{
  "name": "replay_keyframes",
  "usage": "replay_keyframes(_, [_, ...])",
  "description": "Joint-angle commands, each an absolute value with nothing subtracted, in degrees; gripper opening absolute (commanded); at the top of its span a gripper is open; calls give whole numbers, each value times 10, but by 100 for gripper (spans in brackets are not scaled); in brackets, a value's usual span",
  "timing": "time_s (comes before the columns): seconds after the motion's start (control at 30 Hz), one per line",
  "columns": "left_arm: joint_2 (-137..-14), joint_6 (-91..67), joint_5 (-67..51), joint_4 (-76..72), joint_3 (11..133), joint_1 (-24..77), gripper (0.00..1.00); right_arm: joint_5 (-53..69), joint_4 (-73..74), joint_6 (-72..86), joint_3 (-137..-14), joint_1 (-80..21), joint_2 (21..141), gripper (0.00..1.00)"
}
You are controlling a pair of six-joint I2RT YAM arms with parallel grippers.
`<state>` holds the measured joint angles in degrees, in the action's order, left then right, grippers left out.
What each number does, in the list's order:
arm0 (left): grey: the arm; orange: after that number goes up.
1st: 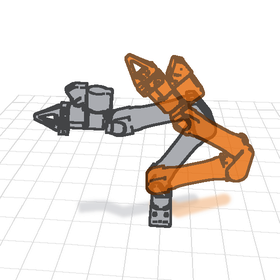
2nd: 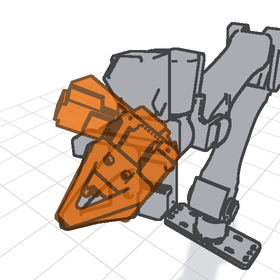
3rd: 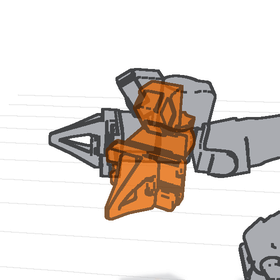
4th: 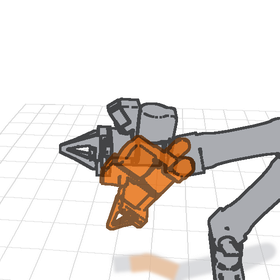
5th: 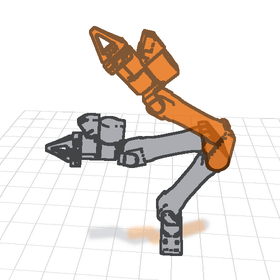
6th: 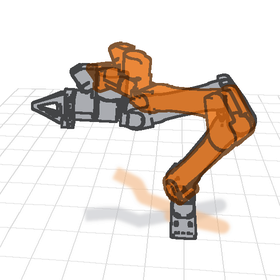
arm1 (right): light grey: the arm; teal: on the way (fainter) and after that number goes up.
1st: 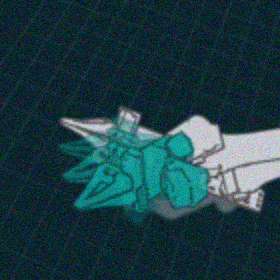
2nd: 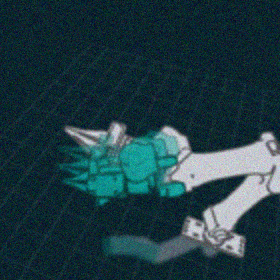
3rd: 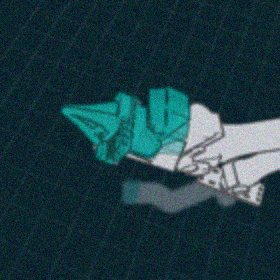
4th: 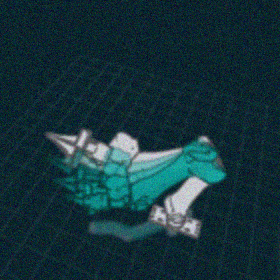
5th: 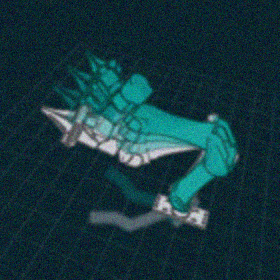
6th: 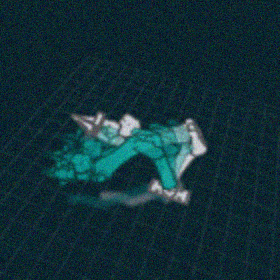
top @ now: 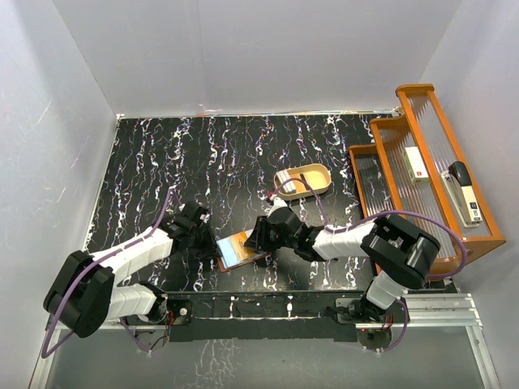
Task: Put the credit cards into the card holder
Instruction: Insert the credit card into the card holder.
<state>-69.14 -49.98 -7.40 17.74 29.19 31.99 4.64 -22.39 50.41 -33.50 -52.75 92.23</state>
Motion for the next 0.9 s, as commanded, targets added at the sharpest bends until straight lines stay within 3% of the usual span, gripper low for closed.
replay_keyframes(0.0, [-709, -494, -121, 167, 296, 322, 15, 27, -132, 427, -394, -528, 912, 31])
replay_keyframes(0.27, [-683, -494, -90, 212, 317, 321, 22, 52, -148, 416, -397, -528, 926, 31])
replay_keyframes(0.53, [-654, -486, -58, 269, 350, 321, 40, 61, -154, 386, -406, -527, 938, 34])
replay_keyframes(0.87, [-648, -499, -53, 246, 338, 321, 40, 73, -160, 383, -412, -527, 953, 37])
